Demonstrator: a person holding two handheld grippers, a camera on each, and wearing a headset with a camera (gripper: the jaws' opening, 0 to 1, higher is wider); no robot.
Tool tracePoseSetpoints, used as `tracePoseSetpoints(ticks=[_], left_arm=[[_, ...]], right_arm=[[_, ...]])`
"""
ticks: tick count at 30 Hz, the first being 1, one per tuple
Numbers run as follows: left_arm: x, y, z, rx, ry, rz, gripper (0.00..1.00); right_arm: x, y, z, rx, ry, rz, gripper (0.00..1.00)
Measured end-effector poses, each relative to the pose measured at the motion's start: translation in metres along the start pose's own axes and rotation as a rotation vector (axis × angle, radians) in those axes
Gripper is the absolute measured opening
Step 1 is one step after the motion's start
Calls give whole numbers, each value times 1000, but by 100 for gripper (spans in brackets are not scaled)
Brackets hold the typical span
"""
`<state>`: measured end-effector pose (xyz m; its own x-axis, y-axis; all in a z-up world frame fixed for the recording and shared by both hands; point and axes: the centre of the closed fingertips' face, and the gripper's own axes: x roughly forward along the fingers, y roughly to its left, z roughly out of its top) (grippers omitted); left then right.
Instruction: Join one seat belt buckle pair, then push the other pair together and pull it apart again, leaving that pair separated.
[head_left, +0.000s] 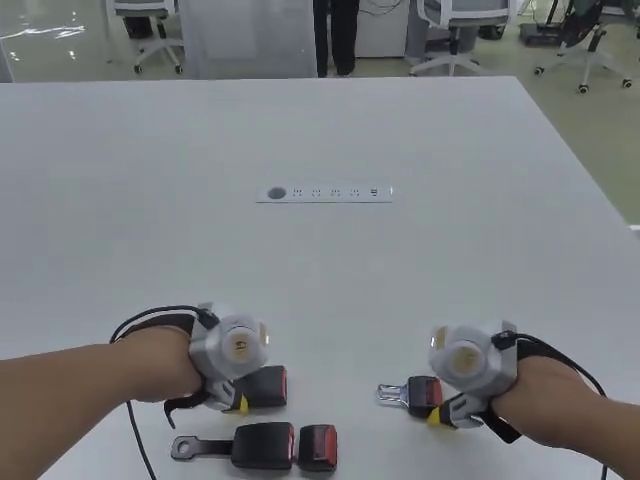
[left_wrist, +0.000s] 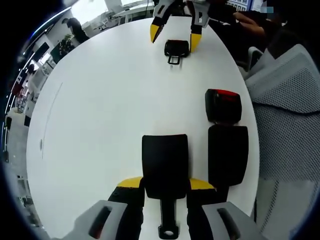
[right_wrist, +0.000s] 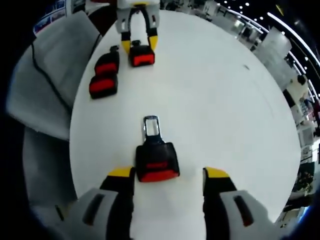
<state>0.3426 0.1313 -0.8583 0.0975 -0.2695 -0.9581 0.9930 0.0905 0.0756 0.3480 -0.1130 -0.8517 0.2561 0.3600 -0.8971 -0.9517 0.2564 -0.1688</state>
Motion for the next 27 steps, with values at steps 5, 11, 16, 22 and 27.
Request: tracePoseSetpoints(ticks=[5,11,16,22,27], left_arm=[[-5,-1,-1,-12,-29,25,41],[-30,7,-5,-117,-117,106,47],[-57,-5,-23,-224,-189,170,53],[-78,-33,-41,-347,-257,195,67],[-88,-52,-54,-430,-282,199,75]], right_arm=[[-11,6,2,96,-60,-4,57],[-29,17,7,168,-133,-25,60],[-45,33,14,228,-203,-31,64],[-59,47,21,261,-262,-45,70],[-67,56,20,283,-288,-48,73]])
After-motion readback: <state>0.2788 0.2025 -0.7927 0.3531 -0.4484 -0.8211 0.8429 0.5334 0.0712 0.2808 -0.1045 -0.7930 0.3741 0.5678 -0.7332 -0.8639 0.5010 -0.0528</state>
